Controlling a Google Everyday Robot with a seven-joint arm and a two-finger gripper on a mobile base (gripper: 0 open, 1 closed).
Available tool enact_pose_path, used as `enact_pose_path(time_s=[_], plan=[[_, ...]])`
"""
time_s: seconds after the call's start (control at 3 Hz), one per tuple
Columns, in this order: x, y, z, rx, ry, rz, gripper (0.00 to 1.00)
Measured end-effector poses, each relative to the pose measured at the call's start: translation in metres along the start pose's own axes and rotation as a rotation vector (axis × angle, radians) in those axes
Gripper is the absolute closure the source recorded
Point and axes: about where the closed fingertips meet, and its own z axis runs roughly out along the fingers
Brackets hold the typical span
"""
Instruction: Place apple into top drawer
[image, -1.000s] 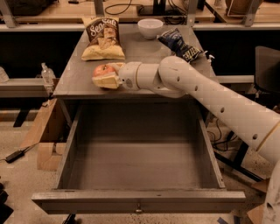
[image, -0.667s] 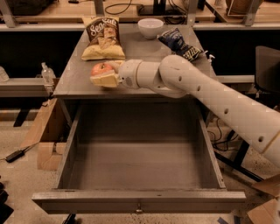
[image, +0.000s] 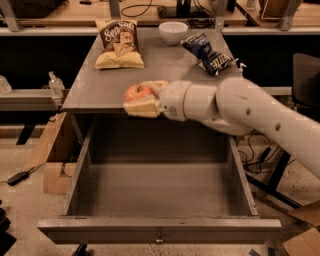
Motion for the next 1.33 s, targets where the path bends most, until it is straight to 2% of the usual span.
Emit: enact_pose_path(time_s=[0.33,0.67,1.0,1.33], plan=[[0.036,0.032,-0.025,-0.038,0.018,0.011,1.0],[0.085,0.064,-0.024,-0.112,0.048,0.027,1.0],[0.089,0.067,-0.02,-0.122,0.045,0.03,1.0],[0.121,0.086,0.01,-0.206,0.019,0.05,1.0]])
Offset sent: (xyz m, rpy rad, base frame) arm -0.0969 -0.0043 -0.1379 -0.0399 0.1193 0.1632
